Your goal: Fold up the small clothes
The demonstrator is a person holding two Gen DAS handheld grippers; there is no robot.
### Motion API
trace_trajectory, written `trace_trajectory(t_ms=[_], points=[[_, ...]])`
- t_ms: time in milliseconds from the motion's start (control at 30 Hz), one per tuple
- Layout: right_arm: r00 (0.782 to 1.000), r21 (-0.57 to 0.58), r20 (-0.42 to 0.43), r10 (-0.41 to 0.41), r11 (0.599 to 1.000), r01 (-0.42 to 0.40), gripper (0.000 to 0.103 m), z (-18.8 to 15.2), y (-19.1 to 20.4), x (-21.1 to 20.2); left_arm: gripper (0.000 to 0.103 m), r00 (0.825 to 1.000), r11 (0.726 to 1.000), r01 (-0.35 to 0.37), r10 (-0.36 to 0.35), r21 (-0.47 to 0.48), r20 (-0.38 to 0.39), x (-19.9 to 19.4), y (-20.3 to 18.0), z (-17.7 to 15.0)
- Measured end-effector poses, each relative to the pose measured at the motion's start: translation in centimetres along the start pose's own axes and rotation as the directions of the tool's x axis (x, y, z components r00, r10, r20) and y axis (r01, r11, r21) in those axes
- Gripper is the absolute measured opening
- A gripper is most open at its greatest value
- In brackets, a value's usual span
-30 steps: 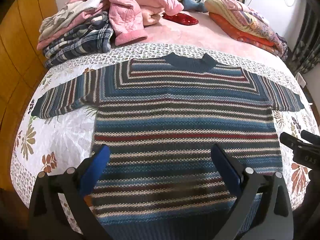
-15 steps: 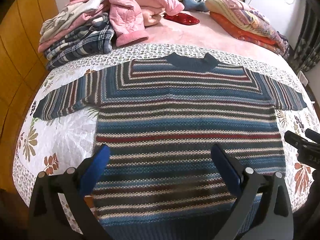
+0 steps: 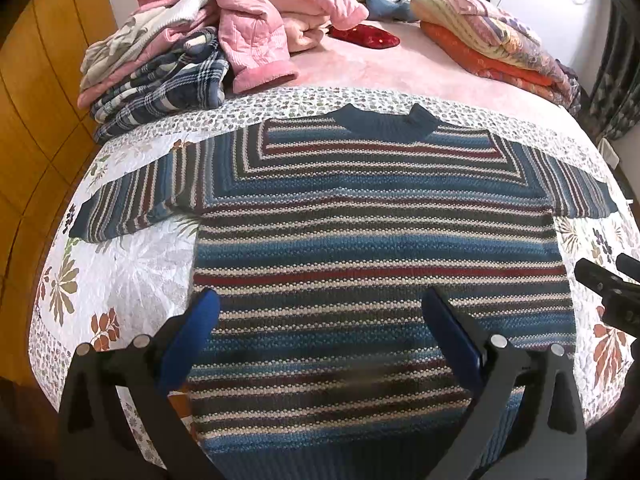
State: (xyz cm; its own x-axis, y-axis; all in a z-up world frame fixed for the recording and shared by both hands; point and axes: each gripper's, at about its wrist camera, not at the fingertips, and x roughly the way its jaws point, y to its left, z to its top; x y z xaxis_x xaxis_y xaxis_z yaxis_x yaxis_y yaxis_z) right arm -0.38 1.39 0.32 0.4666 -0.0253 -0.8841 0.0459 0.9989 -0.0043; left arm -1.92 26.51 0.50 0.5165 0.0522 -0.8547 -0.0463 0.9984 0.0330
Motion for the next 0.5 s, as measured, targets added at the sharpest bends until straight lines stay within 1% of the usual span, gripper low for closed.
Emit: trace_trajectory(t_ms=[500], points=[[1.000,-0.001,0.005,0.000,1.000,0.000,0.099,0.11,-0.14,-0.17,0.100,1.000,1.000,-0.011,0.011,0.006,0.010,-0.21,0.01,0.01]])
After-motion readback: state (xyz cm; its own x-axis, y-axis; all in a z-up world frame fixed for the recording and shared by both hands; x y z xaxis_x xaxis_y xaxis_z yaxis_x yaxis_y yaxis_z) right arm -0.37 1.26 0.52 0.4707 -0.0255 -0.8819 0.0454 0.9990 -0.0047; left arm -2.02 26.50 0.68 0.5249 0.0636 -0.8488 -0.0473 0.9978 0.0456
